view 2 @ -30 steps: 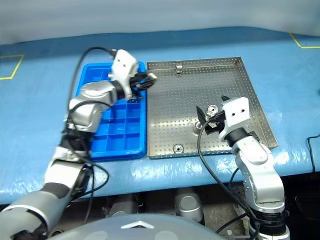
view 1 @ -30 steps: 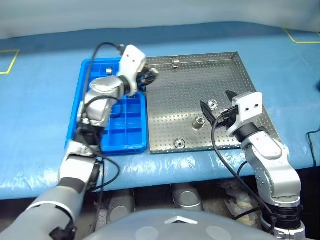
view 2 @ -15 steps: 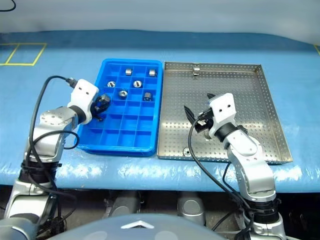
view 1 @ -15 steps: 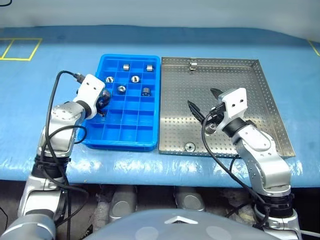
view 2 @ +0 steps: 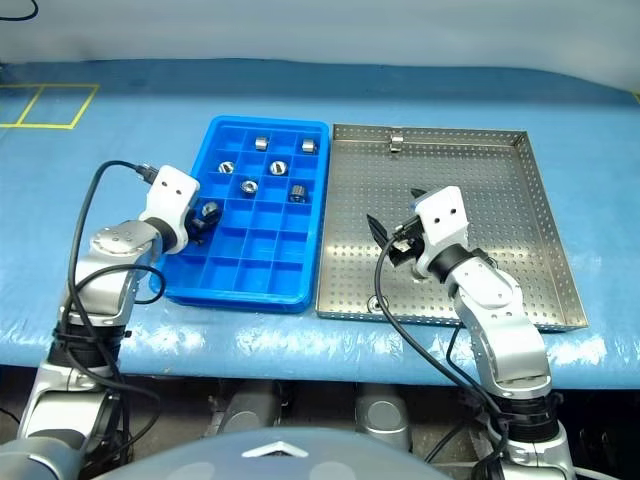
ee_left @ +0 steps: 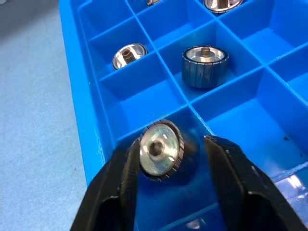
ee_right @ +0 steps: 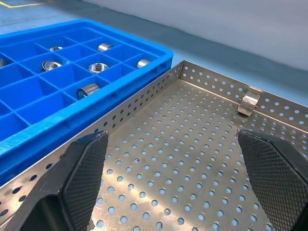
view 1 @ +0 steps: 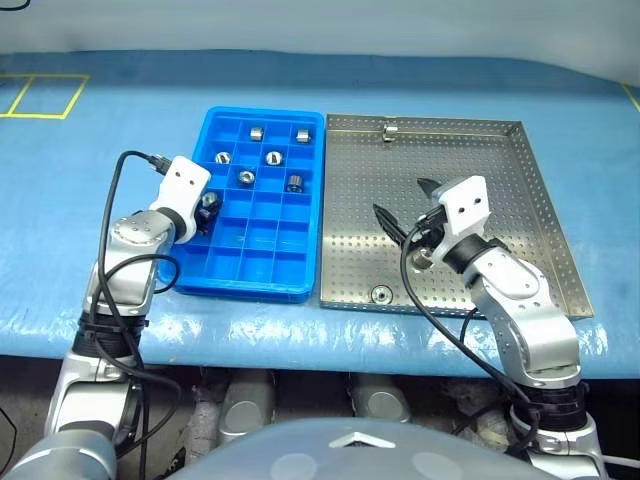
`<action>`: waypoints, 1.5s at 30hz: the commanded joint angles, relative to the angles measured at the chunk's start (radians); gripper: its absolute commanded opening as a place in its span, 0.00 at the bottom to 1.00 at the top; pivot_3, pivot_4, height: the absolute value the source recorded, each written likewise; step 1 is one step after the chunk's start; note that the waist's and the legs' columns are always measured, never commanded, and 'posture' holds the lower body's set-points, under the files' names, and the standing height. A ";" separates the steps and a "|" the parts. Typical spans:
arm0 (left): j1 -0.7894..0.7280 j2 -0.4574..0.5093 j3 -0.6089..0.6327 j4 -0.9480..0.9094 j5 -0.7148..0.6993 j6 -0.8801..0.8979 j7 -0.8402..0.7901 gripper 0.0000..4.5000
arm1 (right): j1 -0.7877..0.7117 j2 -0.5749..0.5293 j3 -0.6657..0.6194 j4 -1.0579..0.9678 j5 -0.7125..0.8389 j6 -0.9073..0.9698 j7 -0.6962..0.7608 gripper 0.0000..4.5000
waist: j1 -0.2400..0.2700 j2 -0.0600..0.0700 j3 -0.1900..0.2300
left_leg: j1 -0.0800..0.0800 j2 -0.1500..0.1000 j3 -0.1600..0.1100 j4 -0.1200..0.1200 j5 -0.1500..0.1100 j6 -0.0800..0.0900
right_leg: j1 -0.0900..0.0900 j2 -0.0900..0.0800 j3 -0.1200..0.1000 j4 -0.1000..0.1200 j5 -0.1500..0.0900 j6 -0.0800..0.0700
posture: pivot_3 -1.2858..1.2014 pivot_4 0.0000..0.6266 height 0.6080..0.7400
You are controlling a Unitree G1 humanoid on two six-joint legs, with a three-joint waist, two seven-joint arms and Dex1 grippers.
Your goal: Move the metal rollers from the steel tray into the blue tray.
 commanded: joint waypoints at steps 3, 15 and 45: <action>-0.076 -0.067 0.056 -0.083 -0.150 -0.042 -0.083 0.64 | 0.019 -0.004 -0.048 -0.076 0.002 0.026 -0.033 1.00 | 0.008 0.000 0.000 | -0.001 -0.001 -0.001 0.001 0.000 0.000 | 0.000 -0.001 -0.001 0.000 0.000 0.000 | 0.47 0.24 1.00; -0.154 -0.127 -0.334 -0.131 -0.296 -0.079 -0.425 0.64 | 0.157 -0.086 -0.121 -0.216 -0.074 0.148 -0.094 1.00 | -0.040 0.001 0.000 | 0.000 0.000 0.002 0.002 -0.001 0.000 | 0.001 0.000 0.001 0.000 0.000 0.000 | 0.43 0.24 1.00; -0.232 -0.174 -0.600 0.166 -0.093 -0.161 -0.533 0.64 | 0.220 -0.008 -0.137 -0.257 -0.112 0.134 -0.134 1.00 | -0.118 0.001 -0.001 | 0.000 0.000 0.002 0.004 -0.001 0.001 | 0.001 0.001 0.002 0.000 -0.001 -0.001 | 0.40 0.24 1.00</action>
